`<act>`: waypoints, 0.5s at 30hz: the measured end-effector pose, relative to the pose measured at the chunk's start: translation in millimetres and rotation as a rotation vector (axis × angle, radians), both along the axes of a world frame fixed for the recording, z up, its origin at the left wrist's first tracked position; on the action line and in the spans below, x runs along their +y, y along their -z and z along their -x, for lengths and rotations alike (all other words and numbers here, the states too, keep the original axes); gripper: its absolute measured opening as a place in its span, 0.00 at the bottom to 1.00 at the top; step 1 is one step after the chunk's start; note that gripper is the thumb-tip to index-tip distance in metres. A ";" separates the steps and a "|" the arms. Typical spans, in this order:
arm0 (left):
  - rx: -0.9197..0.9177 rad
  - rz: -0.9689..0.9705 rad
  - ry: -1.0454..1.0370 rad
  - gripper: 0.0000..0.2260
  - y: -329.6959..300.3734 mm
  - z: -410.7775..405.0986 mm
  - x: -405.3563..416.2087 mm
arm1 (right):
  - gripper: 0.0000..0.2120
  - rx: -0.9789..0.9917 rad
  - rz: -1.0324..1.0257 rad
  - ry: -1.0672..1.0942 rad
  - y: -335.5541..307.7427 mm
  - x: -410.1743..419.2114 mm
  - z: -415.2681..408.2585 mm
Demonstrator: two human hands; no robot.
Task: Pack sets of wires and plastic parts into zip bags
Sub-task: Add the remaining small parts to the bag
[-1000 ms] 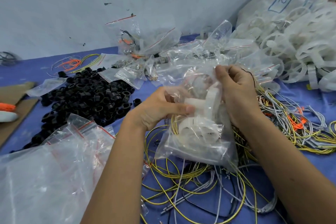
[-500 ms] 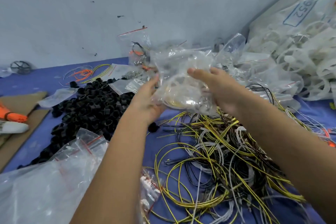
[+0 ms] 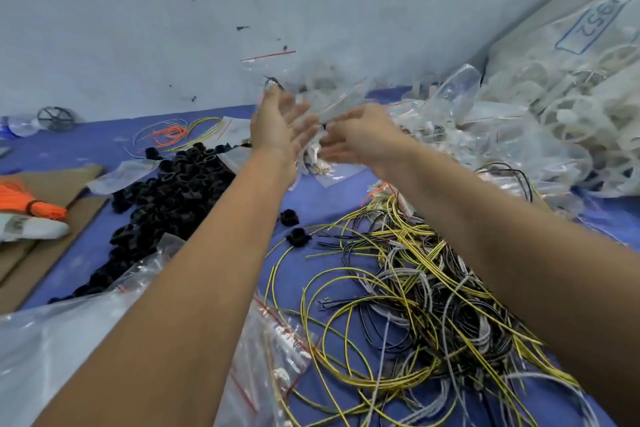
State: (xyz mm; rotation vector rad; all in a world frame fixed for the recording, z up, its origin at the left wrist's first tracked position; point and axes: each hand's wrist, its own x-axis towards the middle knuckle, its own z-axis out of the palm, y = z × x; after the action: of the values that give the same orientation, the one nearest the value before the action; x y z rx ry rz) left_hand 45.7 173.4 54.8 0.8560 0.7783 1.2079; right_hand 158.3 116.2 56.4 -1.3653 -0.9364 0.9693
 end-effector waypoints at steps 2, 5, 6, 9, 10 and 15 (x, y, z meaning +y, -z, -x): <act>0.093 -0.021 0.023 0.19 15.5 12.7 -12.2 | 0.09 -0.163 0.063 -0.059 18.3 -29.2 24.6; 0.223 -0.078 0.038 0.19 34.4 33.1 -27.0 | 0.08 -0.395 0.168 -0.309 42.6 -66.2 59.5; 0.243 -0.086 0.039 0.19 38.5 40.1 -31.2 | 0.09 -0.480 0.204 -0.413 49.3 -77.2 70.4; 0.260 -0.112 0.057 0.18 44.5 55.7 -40.9 | 0.20 -0.932 0.189 -0.554 63.0 -96.1 97.6; 0.260 -0.119 0.061 0.18 45.1 58.8 -43.2 | 0.22 -1.060 0.168 -0.546 64.7 -99.3 104.4; 0.248 -0.140 0.066 0.18 44.7 66.6 -51.4 | 0.16 -1.055 0.159 -0.594 66.4 -103.2 105.4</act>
State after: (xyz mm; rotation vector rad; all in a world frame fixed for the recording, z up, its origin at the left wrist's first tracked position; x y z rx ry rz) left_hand -20.9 122.0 10.0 1.1534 0.8640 1.1200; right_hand 52.9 13.1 -9.9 -1.8001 -2.1809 0.7044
